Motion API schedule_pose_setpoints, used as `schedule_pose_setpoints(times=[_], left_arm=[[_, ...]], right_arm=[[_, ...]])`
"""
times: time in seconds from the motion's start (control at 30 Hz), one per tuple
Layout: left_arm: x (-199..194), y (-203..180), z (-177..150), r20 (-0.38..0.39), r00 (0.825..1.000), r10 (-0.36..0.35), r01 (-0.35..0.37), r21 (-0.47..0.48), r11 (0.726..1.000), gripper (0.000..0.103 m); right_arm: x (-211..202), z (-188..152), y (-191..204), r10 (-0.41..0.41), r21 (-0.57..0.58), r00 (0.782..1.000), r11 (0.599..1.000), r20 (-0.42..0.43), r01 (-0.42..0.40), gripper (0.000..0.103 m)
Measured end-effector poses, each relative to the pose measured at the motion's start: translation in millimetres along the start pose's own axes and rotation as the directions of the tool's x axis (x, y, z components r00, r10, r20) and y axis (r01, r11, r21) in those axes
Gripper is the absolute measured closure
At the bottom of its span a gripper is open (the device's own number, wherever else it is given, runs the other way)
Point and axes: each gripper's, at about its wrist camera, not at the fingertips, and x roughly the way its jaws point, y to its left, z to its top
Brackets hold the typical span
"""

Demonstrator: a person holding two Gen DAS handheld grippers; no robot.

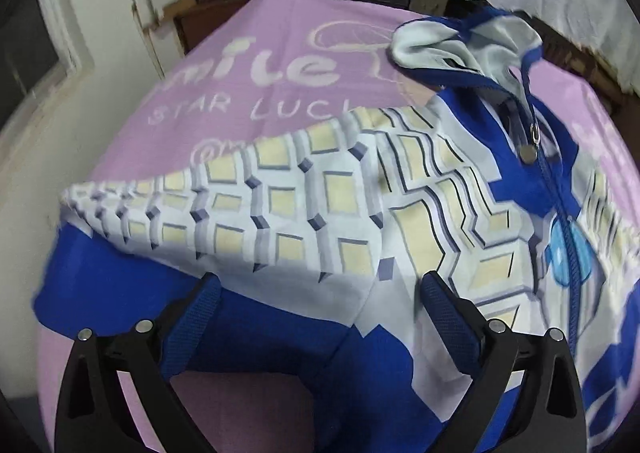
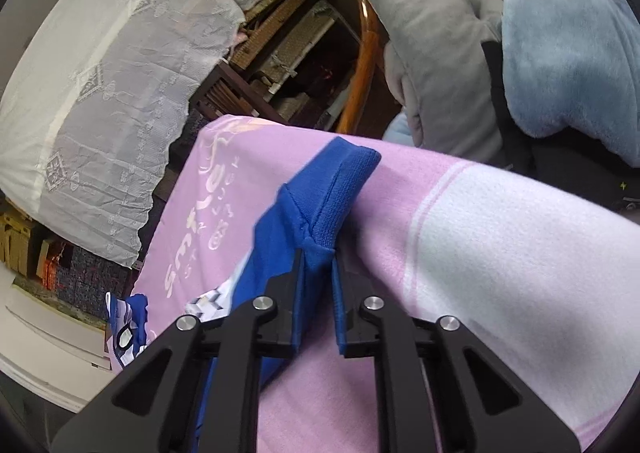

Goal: Fold large clothes
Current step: 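Grasp the blue sleeve cuff with the right gripper while left gripper approaches the hoodie body, then lift the sleeve with the right gripper and lay it across the hoodie front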

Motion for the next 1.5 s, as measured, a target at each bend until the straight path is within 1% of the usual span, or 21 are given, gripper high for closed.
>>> schedule_pose_setpoints(times=[0.07, 0.17, 0.33, 0.47, 0.6, 0.7, 0.8, 0.93, 1.0, 1.07, 1.1, 1.13, 1.17, 1.2, 1.23, 1.27, 1.33, 1.4, 1.43, 1.47, 1.5], left_arm=[[0.1, -2.3, 0.0, -0.002, 1.0, 0.018, -0.018, 0.006, 1.0, 0.003], [-2.7, -6.6, -1.7, -0.012, 1.0, 0.006, -0.006, 0.021, 1.0, 0.003], [-9.0, -6.6, -4.9, -0.012, 1.0, -0.029, 0.029, 0.02, 0.999, 0.003], [-15.6, -1.4, -3.9, 0.003, 0.999, -0.053, 0.053, -0.006, 0.999, 0.003], [-22.7, 2.2, -2.0, 0.023, 0.997, -0.073, 0.073, -0.021, 0.997, 0.003], [-28.4, 3.7, -0.7, 0.043, 0.996, -0.074, 0.075, -0.02, 0.997, 0.003], [-34.0, 2.4, -0.4, 0.057, 0.994, -0.09, 0.09, -0.012, 0.996, 0.003], [-40.1, -2.6, -0.2, 0.084, 0.991, -0.107, 0.106, 0.016, 0.994, 0.003], [-41.3, -6.6, -1.0, 0.088, 0.988, -0.127, 0.124, 0.036, 0.992, 0.003], [-43.0, -11.9, -2.6, 0.09, 0.983, -0.159, 0.154, 0.062, 0.986, 0.003], [-44.2, -16.2, -3.9, 0.09, 0.979, -0.181, 0.174, 0.08, 0.982, 0.003], [-45.4, -19.8, -5.3, 0.089, 0.976, -0.2, 0.192, 0.098, 0.977, 0.003], [-47.6, -25.1, -7.0, 0.085, 0.969, -0.231, 0.22, 0.121, 0.968, 0.003], [-49.4, -28.5, -8.3, 0.082, 0.963, -0.259, 0.247, 0.135, 0.96, 0.003], [-51.7, -33.0, -9.8, 0.077, 0.951, -0.298, 0.285, 0.152, 0.946, 0.003], [-52.7, -36.9, -10.9, 0.071, 0.944, -0.324, 0.309, 0.163, 0.937, 0.003], [-52.7, -51.3, -11.8, 0.012, 0.916, -0.4, 0.392, 0.174, 0.903, 0.003], [-52.0, -69.2, -13.7, -0.062, 0.872, -0.485, 0.488, 0.169, 0.856, 0.004], [-51.0, -78.7, -13.9, -0.093, 0.853, -0.514, 0.522, 0.163, 0.837, 0.004], [-49.9, -89.2, -15.2, -0.12, 0.836, -0.535, 0.548, 0.154, 0.822, 0.004], [-48.5, -96.6, -15.1, -0.137, 0.825, -0.548, 0.564, 0.148, 0.813, 0.004]], right_arm=[[-12.4, -2.6, 16.1, 0.023, -0.041, 0.999, 0.999, 0.034, -0.021, 0.092], [-27.6, -12.3, 47.9, 0.061, -0.121, 0.996, 0.991, 0.057, -0.054, 0.093], [-45.6, -37.9, 111.1, 0.13, -0.292, 0.99, 0.95, 0.06, -0.107, 0.094], [-46.8, -73.1, 159.5, 0.18, -0.41, 0.984, 0.898, 0.007, -0.161, 0.094], [-36.0, -114.8, 194.5, 0.19, -0.495, 0.978, 0.845, -0.081, -0.206, 0.094], [-23.3, -150.9, 217.5, 0.176, -0.557, 0.972, 0.797, -0.157, -0.234, 0.094], [-8.3, -190.5, 235.0, 0.12, -0.635, 0.963, 0.731, -0.241, -0.25, 0.094], [19.5, -236.9, 236.1, -0.011, -0.726, 0.938, 0.636, -0.346, -0.26, 0.092], [28.0, -259.1, 231.0, -0.076, -0.771, 0.928, 0.584, -0.365, -0.255, 0.089], [22.9, -264.5, 225.0, -0.083, -0.797, 0.927, 0.543, -0.365, -0.264, 0.088], [17.0, -262.1, 222.2, -0.07, -0.797, 0.926, 0.536, -0.37, -0.278, 0.081], [8.4, -256.3, 217.9, -0.039, -0.779, 0.916, 0.542, -0.399, -0.316, 0.076], [1.3, -248.5, 212.7, -0.012, -0.76, 0.908, 0.552, -0.419, -0.344, 0.065], [-6.3, -242.7, 208.8, 0.023, -0.739, 0.9, 0.563, -0.435, -0.372, 0.057], [-19.3, -231.4, 201.2, 0.076, -0.711, 0.889, 0.572, -0.451, -0.409, 0.055], [-27.3, -224.4, 198.8, 0.102, -0.701, 0.887, 0.574, -0.451, -0.423, 0.054], [-43.2, -207.5, 194.5, 0.141, -0.696, 0.898, 0.586, -0.416, -0.415, 0.054], [-49.3, -184.0, 187.4, 0.15, -0.689, 0.917, 0.617, -0.371, -0.38, 0.054], [-48.7, -172.6, 185.0, 0.152, -0.679, 0.922, 0.635, -0.357, -0.368, 0.054], [-45.8, -156.9, 181.6, 0.16, -0.656, 0.925, 0.664, -0.344, -0.358, 0.054], [-43.1, -143.8, 178.5, 0.174, -0.628, 0.925, 0.69, -0.337, -0.359, 0.055]])
